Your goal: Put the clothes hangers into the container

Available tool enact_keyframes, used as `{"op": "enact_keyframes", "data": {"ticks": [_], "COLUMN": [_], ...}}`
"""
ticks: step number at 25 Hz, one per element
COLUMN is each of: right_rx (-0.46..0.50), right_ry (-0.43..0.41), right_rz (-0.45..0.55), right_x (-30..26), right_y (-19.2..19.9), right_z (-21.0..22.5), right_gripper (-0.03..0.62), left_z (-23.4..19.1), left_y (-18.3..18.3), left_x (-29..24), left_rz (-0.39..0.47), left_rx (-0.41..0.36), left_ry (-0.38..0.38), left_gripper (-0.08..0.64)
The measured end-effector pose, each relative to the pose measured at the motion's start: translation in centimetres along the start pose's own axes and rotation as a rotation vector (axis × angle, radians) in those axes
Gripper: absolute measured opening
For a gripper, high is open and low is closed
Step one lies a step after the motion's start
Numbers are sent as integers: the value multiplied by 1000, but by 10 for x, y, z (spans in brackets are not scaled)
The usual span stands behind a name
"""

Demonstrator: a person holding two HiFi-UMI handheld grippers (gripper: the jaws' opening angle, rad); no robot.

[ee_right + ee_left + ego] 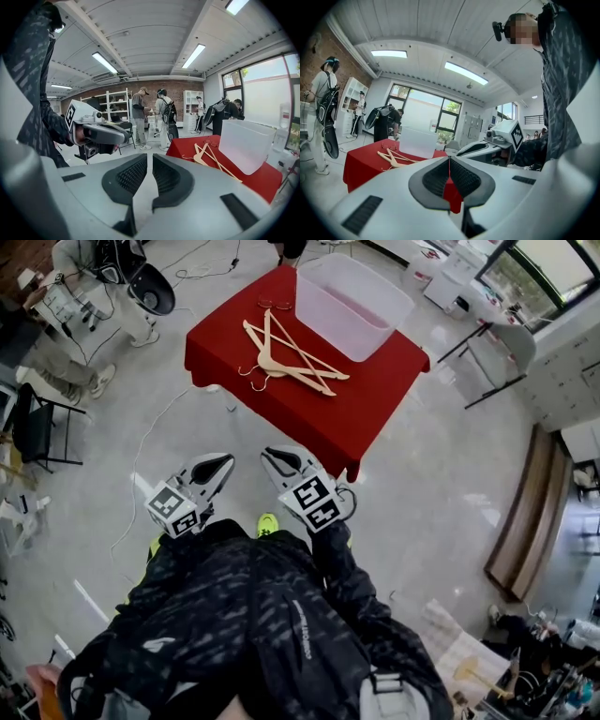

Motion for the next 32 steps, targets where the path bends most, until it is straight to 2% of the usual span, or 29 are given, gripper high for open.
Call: {"op": "enact_keyframes", "data": {"ticks": [6, 13, 21, 32], "right_rx": [15, 8, -2, -33], "right_ry": [4, 29, 60, 56], "right_rz": [-13, -29, -76, -184], "right_x": [-13, -38, -89, -165], "right_y": [-9, -16, -31, -37], "right_z": [19, 48, 103, 177], "right_gripper": [52, 61, 80, 114], "left_z": [-20, -58, -122, -214], "left_y": [-2, -5, -22, -28], "left_x": [-8, -31, -79, -138], "left_rz": [-10, -24, -39, -85], "left_rx": [-1, -10, -22, -3], "left_ry": [-20, 1, 54, 118], "left_gripper": [11, 11, 11, 12]}}
Point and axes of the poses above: the fingertips, and each gripper's own axes: x backward along the fingers, z to its right, y out of its underside, the point moved 7 cm from there along x, backward along the fingers, and after that the axes turned 6 degrees about -z, right-handed, at the moved point
